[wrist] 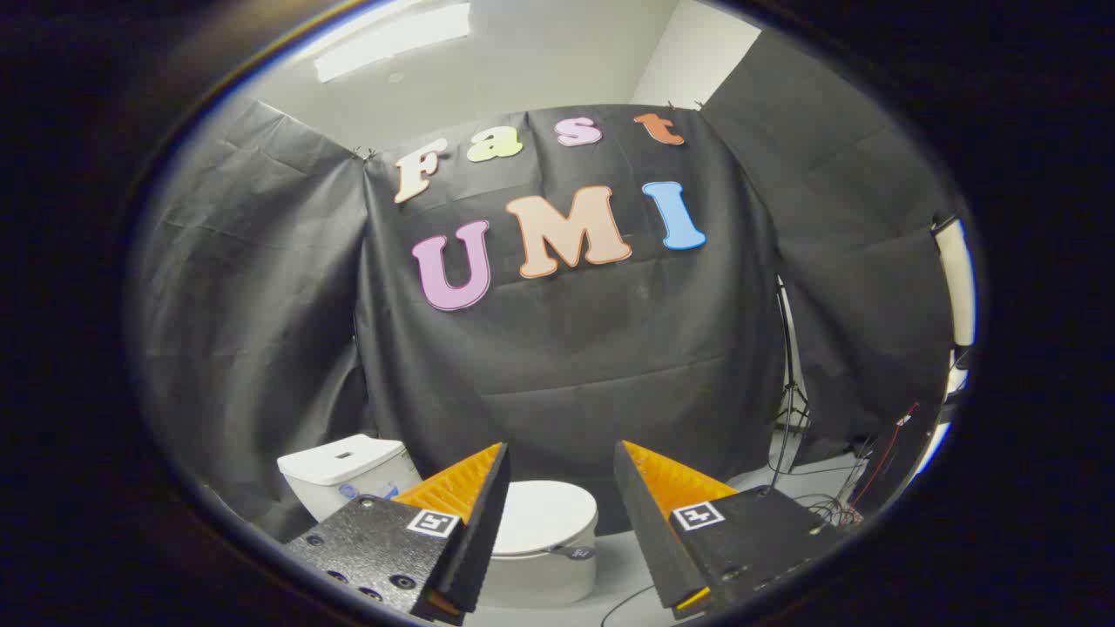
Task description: Open the toilet lid.
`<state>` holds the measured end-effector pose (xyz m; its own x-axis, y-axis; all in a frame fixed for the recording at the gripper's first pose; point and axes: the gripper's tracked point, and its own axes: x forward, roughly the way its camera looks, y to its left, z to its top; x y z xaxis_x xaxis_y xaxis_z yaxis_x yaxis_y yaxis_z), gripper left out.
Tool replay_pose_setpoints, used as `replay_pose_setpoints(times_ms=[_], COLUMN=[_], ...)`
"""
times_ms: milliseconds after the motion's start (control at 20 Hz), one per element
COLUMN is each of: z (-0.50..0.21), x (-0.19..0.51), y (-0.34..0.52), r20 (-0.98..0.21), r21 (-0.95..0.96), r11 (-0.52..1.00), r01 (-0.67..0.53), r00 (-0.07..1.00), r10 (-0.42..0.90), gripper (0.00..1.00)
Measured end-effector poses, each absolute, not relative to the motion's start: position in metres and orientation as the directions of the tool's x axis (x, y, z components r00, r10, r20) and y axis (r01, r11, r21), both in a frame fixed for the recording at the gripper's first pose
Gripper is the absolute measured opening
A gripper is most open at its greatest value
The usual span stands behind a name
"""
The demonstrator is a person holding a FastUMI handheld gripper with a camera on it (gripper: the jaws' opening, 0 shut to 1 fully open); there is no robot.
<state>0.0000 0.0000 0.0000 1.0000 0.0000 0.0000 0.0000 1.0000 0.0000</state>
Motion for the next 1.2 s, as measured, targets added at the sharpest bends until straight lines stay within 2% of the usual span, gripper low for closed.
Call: replay_pose_setpoints(times_ms=[700, 1000, 1200], z=[-0.011, -0.024, -0.054], x=[0.003, 0.015, 0.035], y=[-0.011, -0.032, -0.039], r20=[-0.04, -0.065, -0.168], r21=[0.099, 0.263, 0.404], r11=[0.995, 0.962, 0.907], r01=[0.019, 0.068, 0.121], r00=[0.999, 0.997, 0.984], r10=[-0.015, -0.052, -0.056], gripper=[0.74, 0.74, 0.74])
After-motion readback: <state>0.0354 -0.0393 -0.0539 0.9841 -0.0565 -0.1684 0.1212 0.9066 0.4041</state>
